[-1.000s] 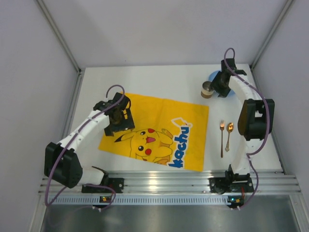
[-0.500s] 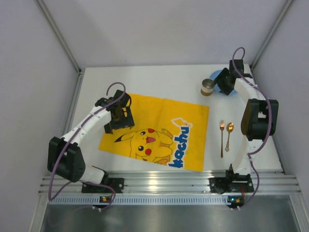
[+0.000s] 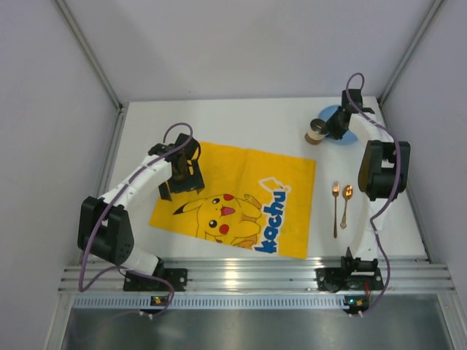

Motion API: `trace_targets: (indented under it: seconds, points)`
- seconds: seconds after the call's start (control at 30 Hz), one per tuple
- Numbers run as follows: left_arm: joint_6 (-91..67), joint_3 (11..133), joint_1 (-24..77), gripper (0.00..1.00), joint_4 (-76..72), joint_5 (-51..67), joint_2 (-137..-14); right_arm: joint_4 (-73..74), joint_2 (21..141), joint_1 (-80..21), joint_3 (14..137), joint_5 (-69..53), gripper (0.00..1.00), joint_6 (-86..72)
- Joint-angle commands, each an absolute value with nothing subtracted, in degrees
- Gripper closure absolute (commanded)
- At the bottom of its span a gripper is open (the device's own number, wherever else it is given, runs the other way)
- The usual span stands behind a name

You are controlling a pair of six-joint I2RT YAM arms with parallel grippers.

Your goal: Set the dinner table for one person

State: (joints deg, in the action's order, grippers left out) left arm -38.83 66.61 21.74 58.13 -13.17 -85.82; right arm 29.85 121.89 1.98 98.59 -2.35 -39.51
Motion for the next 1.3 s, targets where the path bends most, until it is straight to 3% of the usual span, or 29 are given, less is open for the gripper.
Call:
trace_targets:
  seconds: [0.0,0.03,0.07,0.1,0.13,0.47,0.73,1.2,1.27]
  points:
    - [-38.32,68.91,21.27,0.02,58.01,-13.89,-86.40,33.74,122.95,1.32,103.09,1.04,0.73,-37.88]
    - [-38.32,68.99,21.18,0.02,58.01,-13.89,-86.48,34.18,123.22,1.06,103.53,1.32,0.77,-37.18]
    - [-38.32,69.17,21.09,0.02,58.01,-13.89,-86.75,34.80,123.74,0.97,104.67,1.32,0.90,-36.74]
    - [-38.23,69.17,21.09,0.02,58.01,-13.97,-86.84,35.33,123.92,0.88,105.29,1.49,0.90,-36.30]
    - [-38.23,69.26,20.83,0.02,57.92,-13.97,-87.01,35.85,124.10,0.62,105.99,1.49,1.00,-35.60]
    - [-37.97,68.64,20.57,0.02,56.69,-13.01,-87.36,42.26,116.29,-4.91,111.10,0.26,1.00,-33.22]
    - [-37.18,67.50,20.48,0.02,55.20,-12.04,-86.57,44.64,105.47,-12.73,94.86,-1.23,1.00,-32.96]
    - [-35.77,64.78,20.13,0.02,54.67,-10.46,-81.66,46.32,101.43,-21.18,83.59,10.54,1.00,-34.27]
    - [-35.68,64.51,20.04,0.02,54.84,-10.28,-81.12,45.10,100.73,-21.71,81.13,10.55,0.93,-34.54]
